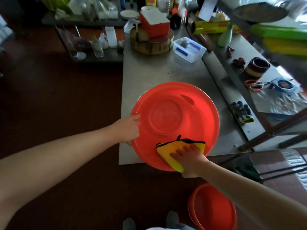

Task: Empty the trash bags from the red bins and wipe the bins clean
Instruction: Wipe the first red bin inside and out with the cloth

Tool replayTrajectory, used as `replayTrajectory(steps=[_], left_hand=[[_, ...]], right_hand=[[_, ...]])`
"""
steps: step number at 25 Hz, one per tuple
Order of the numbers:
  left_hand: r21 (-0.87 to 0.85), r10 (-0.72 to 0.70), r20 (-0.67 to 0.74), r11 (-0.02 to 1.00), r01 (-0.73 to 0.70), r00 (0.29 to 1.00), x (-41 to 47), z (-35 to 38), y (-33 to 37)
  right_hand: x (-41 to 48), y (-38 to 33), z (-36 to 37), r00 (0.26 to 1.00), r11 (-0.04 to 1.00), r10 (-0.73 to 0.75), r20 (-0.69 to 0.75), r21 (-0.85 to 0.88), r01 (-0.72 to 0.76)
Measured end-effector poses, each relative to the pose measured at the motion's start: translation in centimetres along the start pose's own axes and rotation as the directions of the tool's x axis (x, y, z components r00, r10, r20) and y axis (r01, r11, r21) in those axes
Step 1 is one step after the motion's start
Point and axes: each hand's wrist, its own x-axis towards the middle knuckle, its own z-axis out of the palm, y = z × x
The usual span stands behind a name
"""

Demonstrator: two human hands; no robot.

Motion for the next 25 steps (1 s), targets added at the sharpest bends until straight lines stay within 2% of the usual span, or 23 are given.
replayTrajectory(steps=[3, 6, 10, 13, 15, 18, 20, 23, 25], left_hand=[[0.006, -0.140, 0.053, 0.990, 0.139, 0.989, 0.1, -1.2, 1.8], [-0.140, -0.195, 0.131, 0.967, 0.213, 0.972, 1.8, -2.2, 6.7], [-0.361, -0.239, 0.029, 0.903, 0.233, 0.971, 4.6, -2.4, 12.5], [-0.347, -0.219, -0.061, 0.919, 0.185, 0.974, 4.8, -1.5, 12.2], [-0.266, -0.177, -0.087, 0.953, 0.148, 0.980, 3.5, -0.8, 9.7], [-0.104, -0.155, -0.085, 0.984, 0.146, 0.984, 1.6, -0.3, 4.7], [-0.045, -0.206, -0.045, 0.978, 0.204, 0.978, 1.2, -1.1, 3.2], [-0.114, -0.236, 0.097, 0.962, 0.246, 0.967, 2.3, -2.4, 5.8], [-0.264, -0.201, 0.069, 0.941, 0.212, 0.977, 3.5, -2.6, 8.5]], right_hand=[[-0.2, 0.2, 0.2, 0.999, 1.000, 0.025, -0.042, 0.002, -0.025], [-0.3, 0.4, 0.9, 0.999, 0.998, 0.029, -0.031, 0.053, -0.027], [-0.3, 0.8, 1.7, 0.998, 0.990, 0.057, -0.020, 0.131, -0.054], [-0.6, 1.7, 2.0, 0.998, 0.993, 0.068, -0.005, 0.102, -0.068], [-1.1, 2.9, 1.8, 0.999, 0.998, 0.045, -0.018, 0.033, -0.044], [-1.1, 3.6, 1.2, 0.998, 0.999, 0.010, -0.068, -0.034, -0.012], [-0.8, 3.1, 0.7, 0.996, 1.000, -0.004, -0.091, -0.030, 0.001], [-0.5, 2.5, 0.7, 0.997, 1.000, -0.013, -0.073, 0.012, 0.013], [-0.6, 2.9, 0.8, 0.997, 0.999, -0.003, -0.077, 0.044, 0.007]])
